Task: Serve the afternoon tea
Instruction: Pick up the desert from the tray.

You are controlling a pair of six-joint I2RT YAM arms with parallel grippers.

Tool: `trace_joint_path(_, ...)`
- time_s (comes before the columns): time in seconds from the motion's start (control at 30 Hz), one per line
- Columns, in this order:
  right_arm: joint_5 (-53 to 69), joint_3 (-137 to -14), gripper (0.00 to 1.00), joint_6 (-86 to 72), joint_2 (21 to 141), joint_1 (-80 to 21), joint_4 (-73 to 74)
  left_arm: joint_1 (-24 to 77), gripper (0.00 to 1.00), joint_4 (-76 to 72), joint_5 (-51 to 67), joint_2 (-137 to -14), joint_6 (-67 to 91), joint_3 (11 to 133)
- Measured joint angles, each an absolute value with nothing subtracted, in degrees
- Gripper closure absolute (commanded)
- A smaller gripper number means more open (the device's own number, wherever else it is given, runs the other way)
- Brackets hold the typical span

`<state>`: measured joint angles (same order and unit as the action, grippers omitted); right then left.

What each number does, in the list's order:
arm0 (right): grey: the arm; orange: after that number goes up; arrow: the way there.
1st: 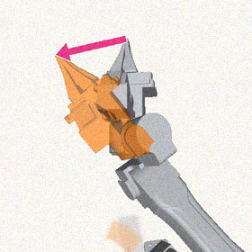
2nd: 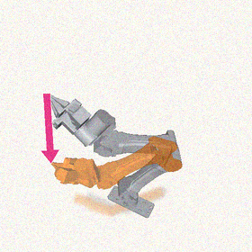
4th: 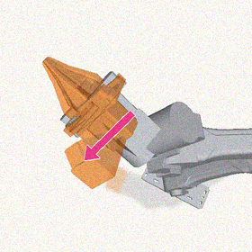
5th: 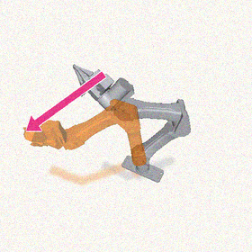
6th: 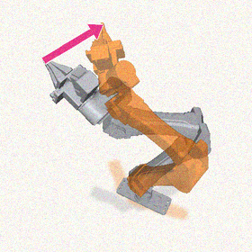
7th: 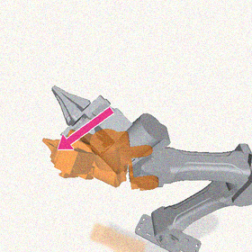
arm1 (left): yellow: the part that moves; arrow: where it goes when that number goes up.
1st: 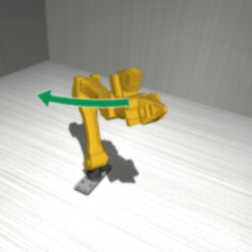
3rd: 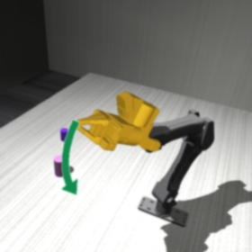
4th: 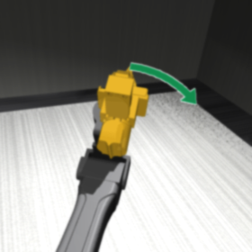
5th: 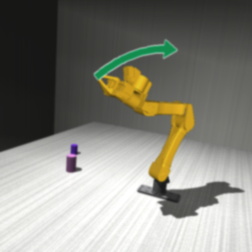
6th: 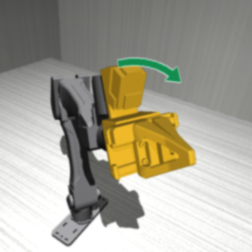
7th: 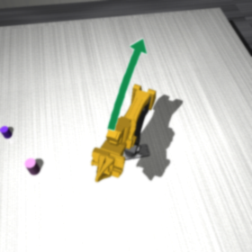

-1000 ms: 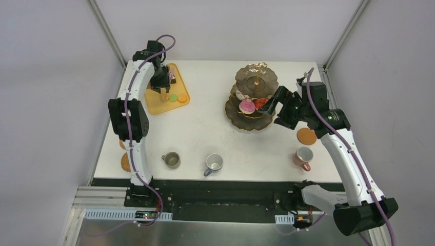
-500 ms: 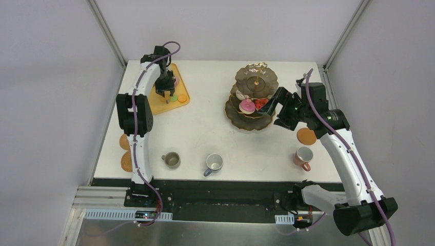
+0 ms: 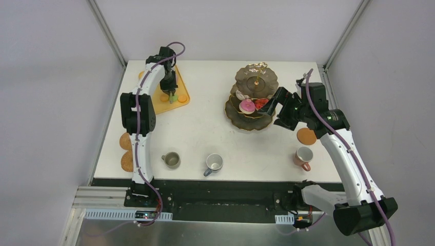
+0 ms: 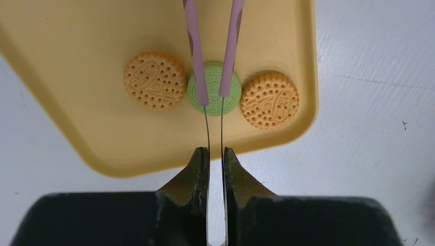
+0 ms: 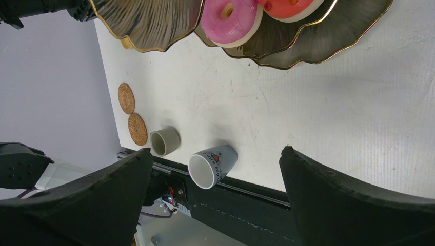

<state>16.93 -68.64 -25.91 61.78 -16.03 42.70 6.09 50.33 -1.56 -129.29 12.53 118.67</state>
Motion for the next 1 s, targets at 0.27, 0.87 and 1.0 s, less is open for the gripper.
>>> trace_joint_path(0.27, 16.93, -68.64, 0.01, -25.89, 61.78, -16.03, 42.70, 6.33, 0.99, 50.06, -1.83, -129.29, 12.73, 118.67)
trace_joint_path(0.87, 16.93, -68.64, 0.01, -25.87, 61.21, -15.99, 42.65, 7.77, 0.99, 47.55, -3.31, -104.36, 12.16, 98.37)
trace_joint_path(1.0, 16.73, -68.64, 0.01, -25.78, 59.90, -15.99, 42.63, 16.12, 0.99, 46.41, -2.94, -94.04, 12.51, 89.36)
